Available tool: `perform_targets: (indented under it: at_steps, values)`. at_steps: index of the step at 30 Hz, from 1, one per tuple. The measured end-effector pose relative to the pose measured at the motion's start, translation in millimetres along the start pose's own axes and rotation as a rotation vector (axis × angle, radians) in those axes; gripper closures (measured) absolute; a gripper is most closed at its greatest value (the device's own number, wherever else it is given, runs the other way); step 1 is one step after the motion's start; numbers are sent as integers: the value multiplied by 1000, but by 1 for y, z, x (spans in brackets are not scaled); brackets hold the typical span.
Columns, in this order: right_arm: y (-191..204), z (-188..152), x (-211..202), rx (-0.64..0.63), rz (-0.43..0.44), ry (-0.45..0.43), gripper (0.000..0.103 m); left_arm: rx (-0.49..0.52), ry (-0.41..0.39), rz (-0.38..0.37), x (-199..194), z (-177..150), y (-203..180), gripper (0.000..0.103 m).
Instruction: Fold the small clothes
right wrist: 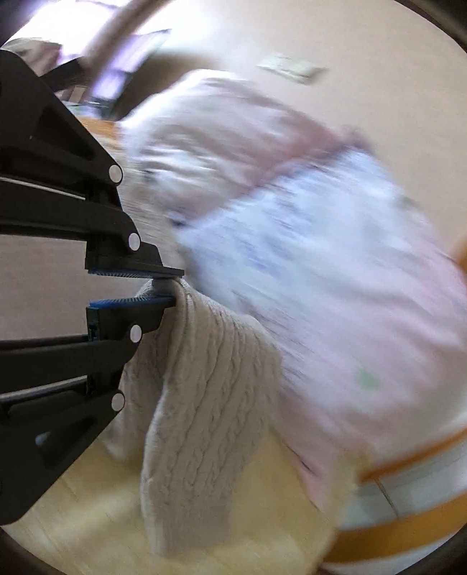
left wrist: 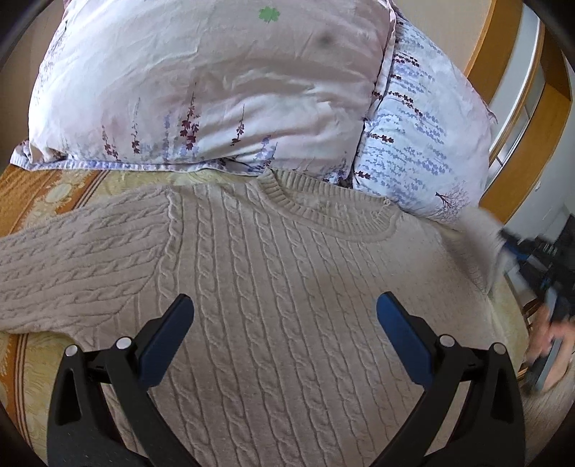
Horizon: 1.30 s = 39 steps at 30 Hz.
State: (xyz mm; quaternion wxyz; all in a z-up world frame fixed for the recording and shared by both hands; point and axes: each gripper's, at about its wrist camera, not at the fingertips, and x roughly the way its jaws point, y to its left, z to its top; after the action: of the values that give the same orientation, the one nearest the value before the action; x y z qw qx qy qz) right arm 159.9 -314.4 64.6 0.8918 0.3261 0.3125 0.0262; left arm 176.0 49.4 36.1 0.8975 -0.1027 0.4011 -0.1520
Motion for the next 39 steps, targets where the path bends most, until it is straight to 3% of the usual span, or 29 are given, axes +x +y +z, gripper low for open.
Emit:
perform_targets:
  at_steps: [3,7,9,10,12,15,18,20,23,27,30,32,35,39]
  values:
    - [14,-38,40,-22,-19,146,93,-25,18,-26,4,0,1,2]
    - [9,-42,45,9,-28,163,91,-60,43,-74,7,0,3,2]
    - [-1,-37,36,68,-8,159,79,-75,45,-88,7,0,5,2]
    - [-6,-35,33,102,-12,153,65,-82,47,-91,7,1,6,2]
    - [-17,-31,26,166,-35,127,58,-96,49,-102,7,2,8,2]
    - [-37,-26,20,266,-55,99,58,-108,45,-110,5,2,11,2]
    - [-55,-20,14,337,-143,33,62,-115,39,-102,4,3,15,2]
    - [-58,-14,13,333,-217,-12,86,-129,36,-106,2,2,20,2]
    - [-31,-5,13,192,-290,-72,92,-157,42,-121,1,2,28,5]
    - [48,-14,21,-86,-152,-85,93,-225,49,-162,1,2,39,8]
    - [113,-50,56,-323,-4,102,84,-284,65,-219,5,1,44,11]
    - [135,-86,85,-409,57,285,68,-317,82,-251,9,0,44,14]
    - [124,-101,91,-364,61,339,67,-359,121,-276,17,-2,44,19]
    - [68,-83,62,-99,87,280,54,-418,166,-291,30,-2,43,20]
